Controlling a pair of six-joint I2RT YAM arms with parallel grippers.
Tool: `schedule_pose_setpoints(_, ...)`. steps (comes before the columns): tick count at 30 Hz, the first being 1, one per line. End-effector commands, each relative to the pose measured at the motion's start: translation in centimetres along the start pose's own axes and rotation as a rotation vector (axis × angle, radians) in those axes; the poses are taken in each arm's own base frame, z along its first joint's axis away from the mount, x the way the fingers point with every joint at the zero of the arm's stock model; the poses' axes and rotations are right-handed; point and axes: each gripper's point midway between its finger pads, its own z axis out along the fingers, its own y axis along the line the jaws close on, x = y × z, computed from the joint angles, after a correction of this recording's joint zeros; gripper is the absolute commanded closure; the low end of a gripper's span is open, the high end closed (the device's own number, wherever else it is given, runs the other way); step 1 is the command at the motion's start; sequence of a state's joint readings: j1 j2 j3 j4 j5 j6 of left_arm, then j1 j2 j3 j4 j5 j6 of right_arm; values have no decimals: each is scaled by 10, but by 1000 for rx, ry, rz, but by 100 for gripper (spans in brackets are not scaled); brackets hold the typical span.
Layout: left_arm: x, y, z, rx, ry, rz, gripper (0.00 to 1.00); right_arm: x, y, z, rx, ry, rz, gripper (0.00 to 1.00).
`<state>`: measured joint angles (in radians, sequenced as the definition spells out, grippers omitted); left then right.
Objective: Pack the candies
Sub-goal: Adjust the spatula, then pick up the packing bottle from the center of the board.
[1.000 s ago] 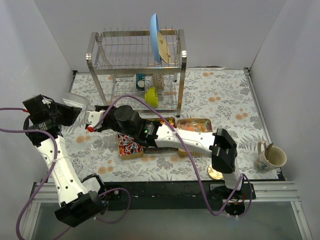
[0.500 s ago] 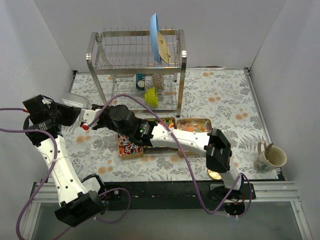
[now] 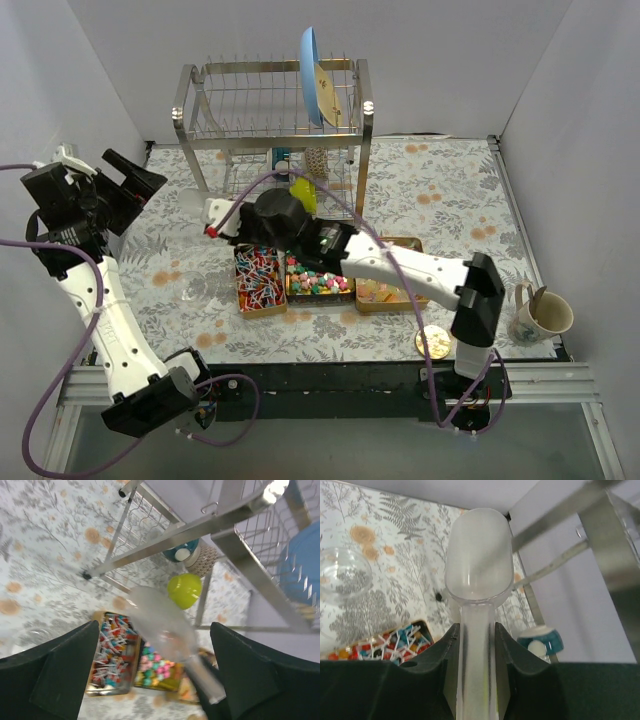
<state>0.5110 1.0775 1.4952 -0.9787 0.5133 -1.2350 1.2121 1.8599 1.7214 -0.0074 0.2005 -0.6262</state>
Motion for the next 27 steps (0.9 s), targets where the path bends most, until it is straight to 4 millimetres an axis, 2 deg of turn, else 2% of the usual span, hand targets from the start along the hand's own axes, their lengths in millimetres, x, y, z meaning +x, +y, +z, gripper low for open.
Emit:
schedule_pose_setpoints(1, -11, -12, -10, 87, -13, 403, 3, -17, -44, -72, -69, -48, 124, 99)
schedule_pose_setpoints(2, -11, -10, -8, 94, -3, 455, 2, -3, -41, -93, -99, -15, 128, 99)
schedule_pose_setpoints(4, 1, 6, 3, 116, 79, 604, 2, 5, -28, -115, -174, -14, 127, 99)
schedule_pose_setpoints(5, 11, 18, 6, 110, 130, 647, 2, 17, -25, -136, -197, 11, 138, 99)
schedule_pose_setpoints(6, 25, 22, 10, 166, 185, 688, 2, 21, -16, -147, -246, 6, 148, 99)
schedule_pose_setpoints(7, 41, 42, 17, 197, 258, 838, 2, 26, -14, -157, -253, 17, 158, 99)
schedule_pose_setpoints(8, 63, 59, 15, 219, 368, 852, 2, 37, -12, -175, -256, 45, 169, 99)
schedule_pose_setpoints(9, 75, 71, 16, 236, 422, 898, 2, 40, -9, -183, -271, 54, 177, 99)
schedule_pose_setpoints(10, 95, 91, 17, 253, 504, 944, 3, 43, -7, -191, -280, 63, 190, 99)
schedule_pose_setpoints(11, 100, 105, 19, 252, 534, 1016, 8, 45, -9, -203, -273, 69, 204, 99)
schedule_pose_setpoints(12, 103, 122, 22, 204, 568, 1035, 10, 56, -4, -209, -278, 110, 237, 99)
schedule_pose_setpoints(14, 112, 144, 31, 177, 607, 1051, 19, 62, -10, -222, -253, 122, 276, 99)
schedule_pose_setpoints(15, 113, 149, 35, 167, 610, 1056, 21, 71, -6, -226, -260, 144, 303, 99)
schedule_pose_setpoints(18, 110, 161, 52, 133, 573, 1063, 23, 87, -13, -239, -229, 170, 324, 99)
schedule_pose_setpoints(22, 112, 183, 68, 74, 585, 1127, 27, 95, -19, -249, -197, 176, 309, 99)
schedule_pose_setpoints(26, 122, 198, 82, 47, 612, 1189, 29, 104, -21, -252, -174, 184, 343, 99)
schedule_pose_setpoints(27, 130, 207, 85, 20, 638, 1167, 30, 106, -20, -253, -170, 188, 355, 99)
